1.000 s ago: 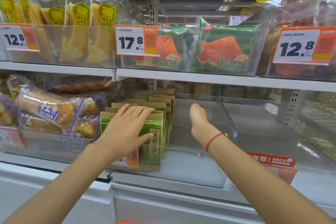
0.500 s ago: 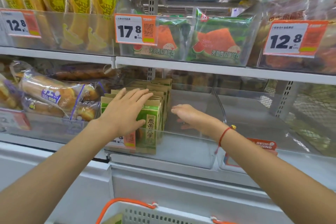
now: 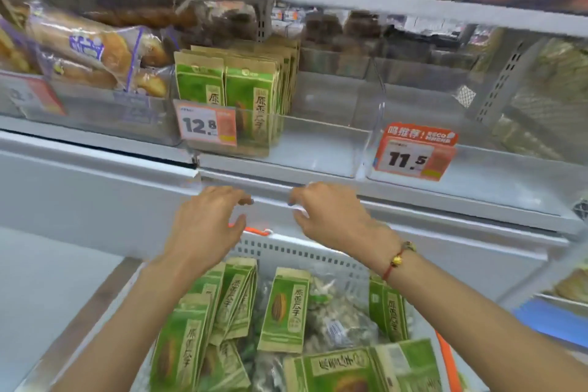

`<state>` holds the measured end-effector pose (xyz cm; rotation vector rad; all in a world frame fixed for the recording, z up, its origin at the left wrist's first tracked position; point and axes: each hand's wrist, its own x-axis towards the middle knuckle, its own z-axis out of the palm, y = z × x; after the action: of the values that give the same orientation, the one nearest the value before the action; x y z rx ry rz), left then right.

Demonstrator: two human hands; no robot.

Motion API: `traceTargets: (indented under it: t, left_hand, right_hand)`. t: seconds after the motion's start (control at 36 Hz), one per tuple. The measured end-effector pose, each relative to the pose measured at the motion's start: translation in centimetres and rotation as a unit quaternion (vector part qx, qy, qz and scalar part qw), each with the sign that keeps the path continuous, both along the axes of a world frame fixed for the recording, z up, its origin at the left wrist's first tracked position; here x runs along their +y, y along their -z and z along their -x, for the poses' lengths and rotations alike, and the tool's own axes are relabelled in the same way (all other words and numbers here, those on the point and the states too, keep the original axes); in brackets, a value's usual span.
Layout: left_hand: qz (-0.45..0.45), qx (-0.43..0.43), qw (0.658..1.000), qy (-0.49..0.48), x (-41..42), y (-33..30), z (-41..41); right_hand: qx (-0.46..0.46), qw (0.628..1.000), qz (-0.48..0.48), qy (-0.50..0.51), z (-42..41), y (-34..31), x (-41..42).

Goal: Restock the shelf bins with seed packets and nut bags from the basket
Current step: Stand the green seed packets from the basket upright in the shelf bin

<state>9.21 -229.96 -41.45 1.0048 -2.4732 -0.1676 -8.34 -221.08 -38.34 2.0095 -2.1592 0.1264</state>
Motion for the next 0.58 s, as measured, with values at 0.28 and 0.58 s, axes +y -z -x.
traceTargets:
  t: [0.28, 0.58]
  left_hand:
    - [-0.172, -0.207, 0.963, 0.006, 3.4, 10.4, -3.4]
    - [-0.549, -0.288, 0.775, 0.126, 7.8, 14.9, -3.2]
  right_hand:
    - [-0.059, 0.943, -0.326, -0.006, -0.9, 11.0, 3.4]
    - [-0.234, 0.805, -0.544, 0.029, -0.3, 14.0, 7.0]
